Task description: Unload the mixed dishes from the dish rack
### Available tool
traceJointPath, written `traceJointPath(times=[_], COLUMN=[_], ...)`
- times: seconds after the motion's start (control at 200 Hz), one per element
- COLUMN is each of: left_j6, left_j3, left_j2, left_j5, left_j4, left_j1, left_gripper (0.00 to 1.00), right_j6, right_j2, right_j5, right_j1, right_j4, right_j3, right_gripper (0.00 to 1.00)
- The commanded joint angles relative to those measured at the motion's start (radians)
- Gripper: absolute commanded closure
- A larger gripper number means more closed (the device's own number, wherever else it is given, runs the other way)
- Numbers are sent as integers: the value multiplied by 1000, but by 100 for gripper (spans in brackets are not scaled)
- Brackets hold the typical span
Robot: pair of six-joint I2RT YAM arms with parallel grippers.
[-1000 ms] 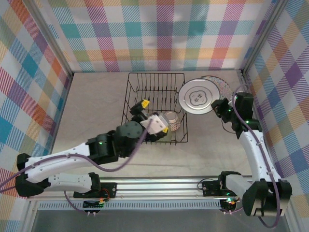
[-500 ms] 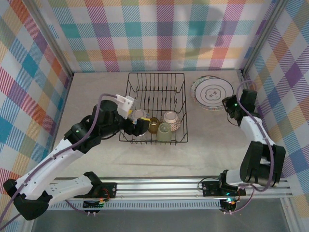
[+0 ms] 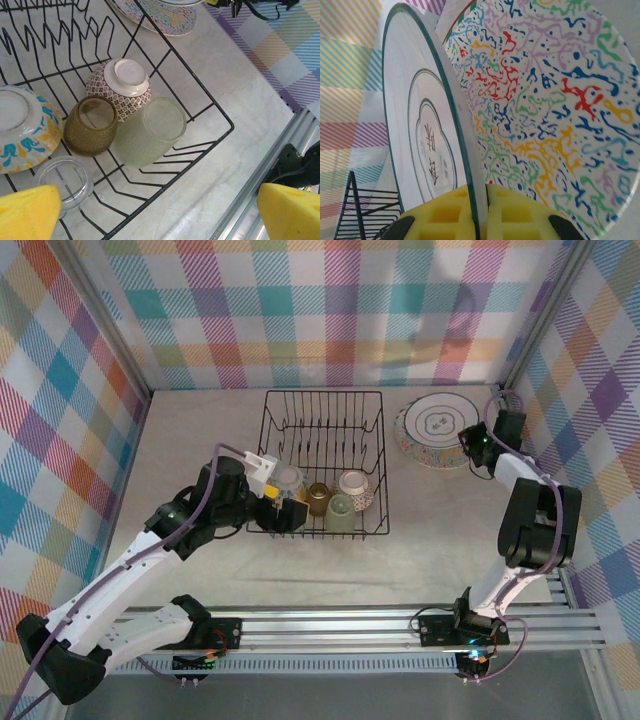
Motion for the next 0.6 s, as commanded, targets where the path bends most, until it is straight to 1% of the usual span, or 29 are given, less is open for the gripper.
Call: traceJointPath(times=[0.0, 0.1, 0.59], left_j6=[4, 9, 16], left_j3=[-8, -14, -22], left_j2=[-35, -42, -59], left_j5=[23, 20, 13], left_j4=[41, 44, 39], left_j1=[14, 13, 14], left_gripper=[0, 0, 0], right_j6=[-12, -20, -65], right_j2=[45, 76, 190], right_j5=[-57, -67, -84], right_j1=[-11, -12, -23], right_j4=[67, 82, 23], right_j3=[38, 46, 140], right_gripper=[100, 100, 100])
